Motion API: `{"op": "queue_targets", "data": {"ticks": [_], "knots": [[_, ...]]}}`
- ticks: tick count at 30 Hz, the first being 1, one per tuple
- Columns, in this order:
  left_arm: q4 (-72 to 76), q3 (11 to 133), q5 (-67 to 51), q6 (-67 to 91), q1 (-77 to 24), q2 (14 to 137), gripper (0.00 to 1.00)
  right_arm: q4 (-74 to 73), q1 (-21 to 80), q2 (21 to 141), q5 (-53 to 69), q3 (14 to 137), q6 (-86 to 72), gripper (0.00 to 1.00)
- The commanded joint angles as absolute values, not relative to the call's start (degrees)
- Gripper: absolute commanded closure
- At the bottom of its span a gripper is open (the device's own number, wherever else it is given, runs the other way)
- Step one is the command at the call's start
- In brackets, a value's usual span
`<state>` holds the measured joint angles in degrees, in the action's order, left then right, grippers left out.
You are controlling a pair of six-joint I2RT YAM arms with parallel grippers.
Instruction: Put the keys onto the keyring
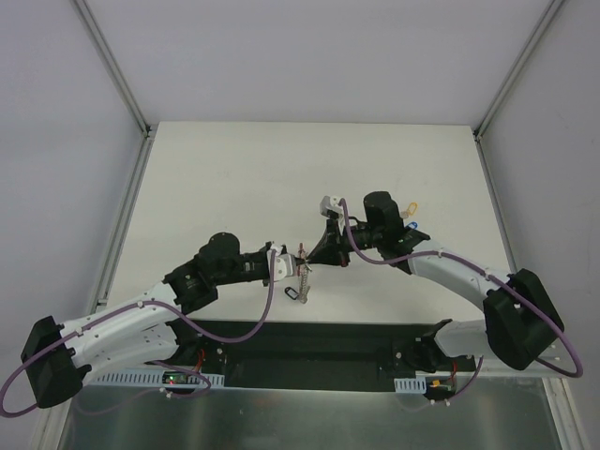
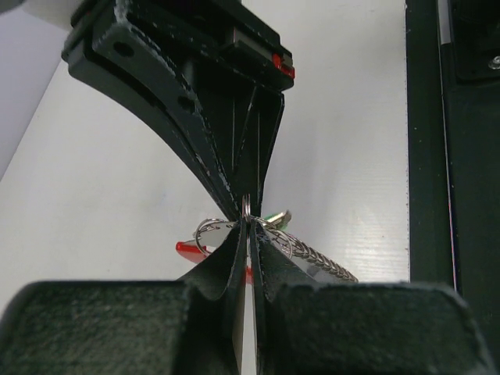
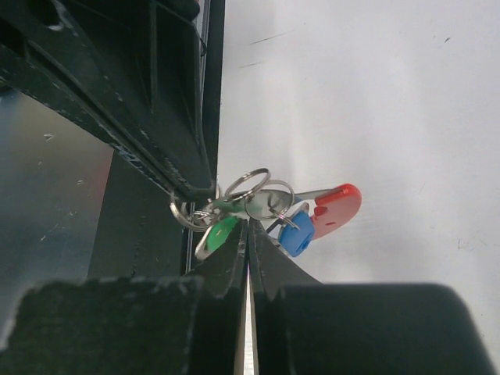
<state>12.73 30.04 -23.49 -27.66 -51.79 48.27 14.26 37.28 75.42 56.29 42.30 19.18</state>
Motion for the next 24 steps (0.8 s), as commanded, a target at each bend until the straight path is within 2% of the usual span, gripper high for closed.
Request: {"op": "queue_targets", "data": {"ticks": [1,13,16,20,24], "knots": [[21.4,32.0,-28.0,-25.6,-52.1,48.6,1.00,15.4,37.2,76.8,58.4,44.3,19.3,0.99],[21.9,28.7,-21.6,-26.0,-52.1,47.4,1.00,14.6,37.4,74.4,53.7,43.4,19.7,0.99],[20.7,28.7,-18.9,-26.6,-52.2,46.9,1.00,11.9,36.9,73.7,47.0,43.6,19.7,0.90],[20.6,28.0,-18.1,-26.5,-52.1,46.3,1.00,10.9,36.1,72.1,42.5,42.7,19.2,0.71],[21.1,27.6,-17.8,-26.3,-52.1,46.2,1.00,11.9,35.9,70.1,41.2,41.4,19.4,0.63]]}}
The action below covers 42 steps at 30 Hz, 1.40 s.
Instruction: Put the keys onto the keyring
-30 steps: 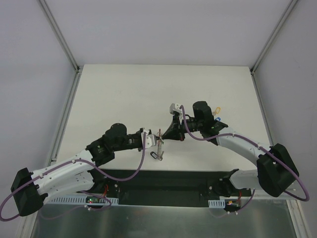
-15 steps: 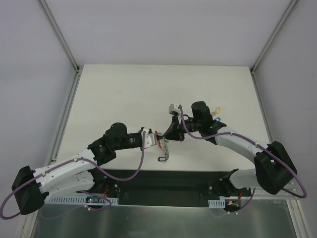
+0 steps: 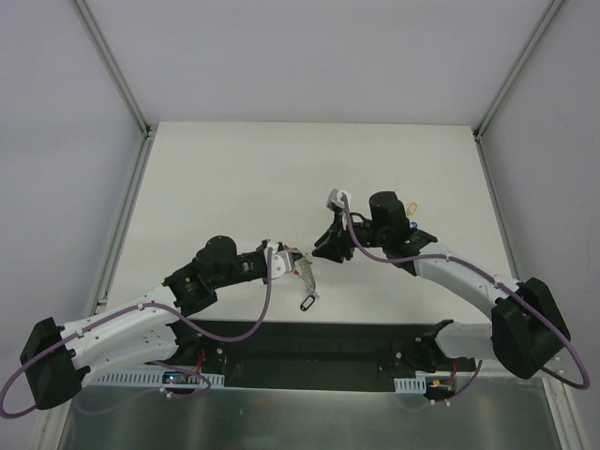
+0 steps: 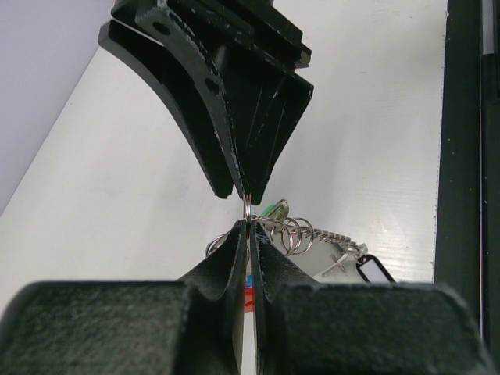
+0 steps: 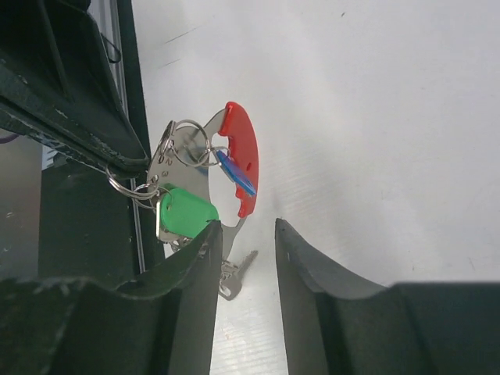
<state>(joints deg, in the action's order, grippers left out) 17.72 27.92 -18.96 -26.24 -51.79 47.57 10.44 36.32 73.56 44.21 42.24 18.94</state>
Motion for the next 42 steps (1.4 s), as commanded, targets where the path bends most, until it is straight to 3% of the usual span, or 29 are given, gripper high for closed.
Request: {"op": "queue_targets", "data": {"ticks": [1,9,17,42], "knots": [[21.3,27.4,-17.4,-26.1,-52.0,46.4,1.00,12.3,35.9,69.4,41.3,40.7,19.6,0.63],[26.2,26.1,-13.1,-22.2,-51.8,47.5,1.00,20.5,35.9,65.0,44.5,35.9,20.7,0.60],[34.5,22.2,-17.4,-15.9,-49.2,46.8,1.00,31.4,36.2,67.5,48.7,34.7,15.4,0.60],[46.7,18.2,-25.7,-6.1,-43.8,47.5,1.00,42.4,37.8,75.0,51.4,35.6,9.8,0.60]]}}
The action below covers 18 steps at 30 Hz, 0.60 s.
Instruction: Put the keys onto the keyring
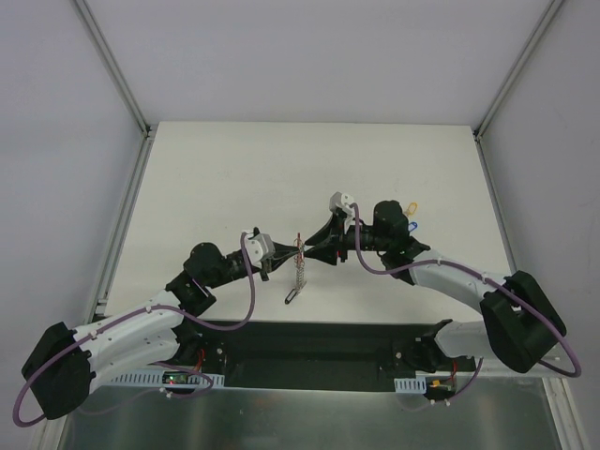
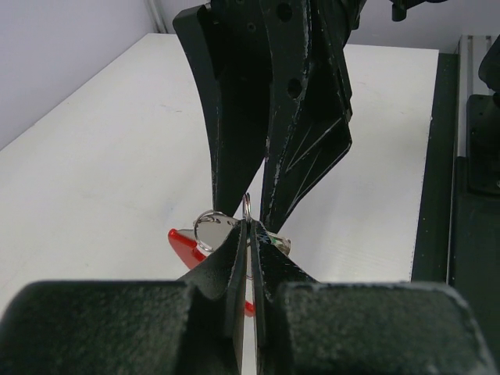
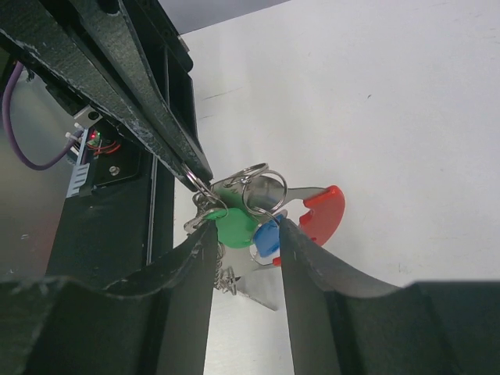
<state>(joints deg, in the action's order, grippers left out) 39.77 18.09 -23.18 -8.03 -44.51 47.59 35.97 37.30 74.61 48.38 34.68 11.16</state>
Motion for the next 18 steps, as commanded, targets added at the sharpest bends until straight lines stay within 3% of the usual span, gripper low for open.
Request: {"op": "queue_targets", "data": {"ticks": [1,15,18], "knots": [[46.8,18.2,-25.9,-5.8,-43.8,47.7,1.00,43.2,37.8,75.2,51.6,35.7,9.1,0.60],[47.6,17.9,-28.8,-4.5,-43.3,48.7,1.00,47.6,38.0,75.1,53.6,34.5,7.3,0.66],[47.9,18.0,-29.4,-4.0,-43.1,48.7,1.00,48.4,37.8,75.3,54.3,34.5,7.1,0.79]]}}
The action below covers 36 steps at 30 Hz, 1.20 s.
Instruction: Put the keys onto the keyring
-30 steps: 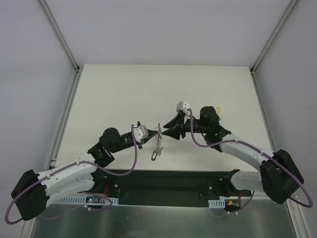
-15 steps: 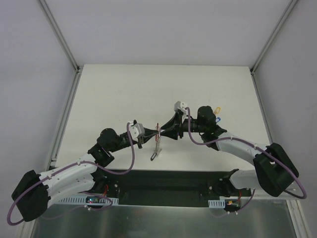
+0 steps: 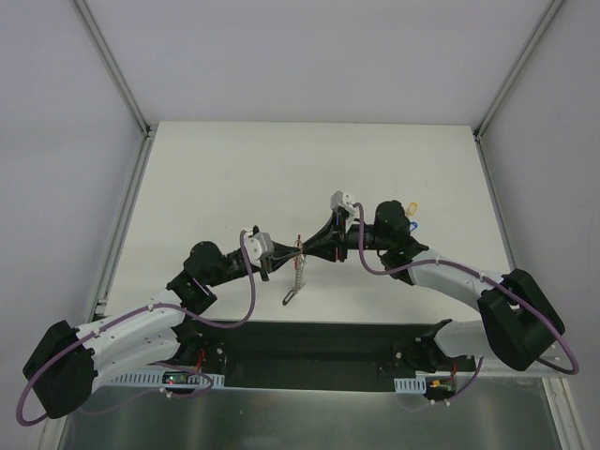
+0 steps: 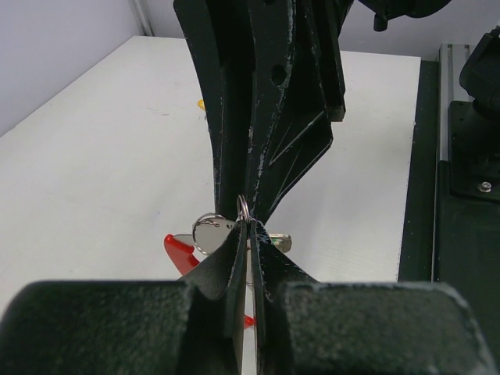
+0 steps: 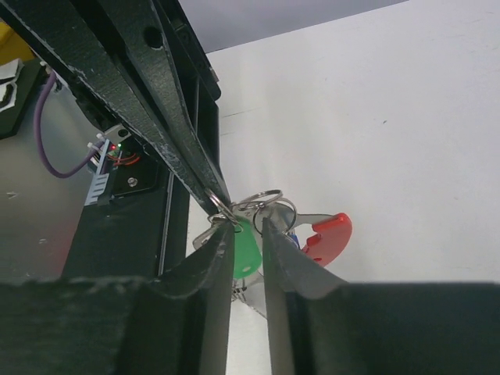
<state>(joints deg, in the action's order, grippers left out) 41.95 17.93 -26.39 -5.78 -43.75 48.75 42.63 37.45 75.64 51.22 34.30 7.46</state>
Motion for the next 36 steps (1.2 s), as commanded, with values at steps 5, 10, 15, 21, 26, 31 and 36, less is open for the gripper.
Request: {"op": "queue_targets", "data": {"ticks": [5,10,15,21,26,31,36], "knots": [[47.0,18.3,-30.0,-3.5,-42.7,48.6,1.00,49.3,37.9,75.1,55.8,34.2,7.1,0.99],[40.9,20.1,-29.4,-4.8,-41.8,47.6,1.00,49.3,37.9,74.7,56.5,34.0,7.6,0.99],[37.9,21.1,-30.8,-4.9,-40.8,46.7,1.00,49.2,37.9,75.1,57.3,34.2,7.6,0.98],[37.8,21.3,-31.0,-4.0,-40.1,47.1,1.00,48.9,38.0,73.7,58.6,33.4,9.2,0.72],[38.2,21.8,-32.7,-3.3,-39.8,47.9,1.00,48.9,38.1,73.5,58.6,33.3,9.8,0.71],[40.0,21.4,-33.3,-2.6,-39.6,48.4,1.00,48.8,38.5,73.2,58.2,33.1,10.1,0.70],[41.0,21.4,-35.5,-2.5,-39.6,48.7,1.00,48.9,38.5,73.8,57.5,33.3,10.2,0.69]]}}
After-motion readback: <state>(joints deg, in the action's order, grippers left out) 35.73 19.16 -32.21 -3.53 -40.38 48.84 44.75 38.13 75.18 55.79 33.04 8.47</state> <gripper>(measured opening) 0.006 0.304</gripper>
